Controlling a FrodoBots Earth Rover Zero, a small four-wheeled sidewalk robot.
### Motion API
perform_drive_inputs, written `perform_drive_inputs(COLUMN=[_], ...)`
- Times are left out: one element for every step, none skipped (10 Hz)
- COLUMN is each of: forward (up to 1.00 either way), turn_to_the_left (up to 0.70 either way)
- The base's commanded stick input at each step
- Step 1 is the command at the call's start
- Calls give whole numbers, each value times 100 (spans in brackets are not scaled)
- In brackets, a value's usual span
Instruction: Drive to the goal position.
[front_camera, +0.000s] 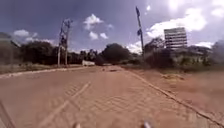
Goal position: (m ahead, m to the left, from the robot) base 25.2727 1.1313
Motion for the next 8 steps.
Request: perform_drive_inputs(forward=[100,100,100,100,100,100,100,100], turn_to_the_left=[0,0,0,0,0,-22,-15,0])
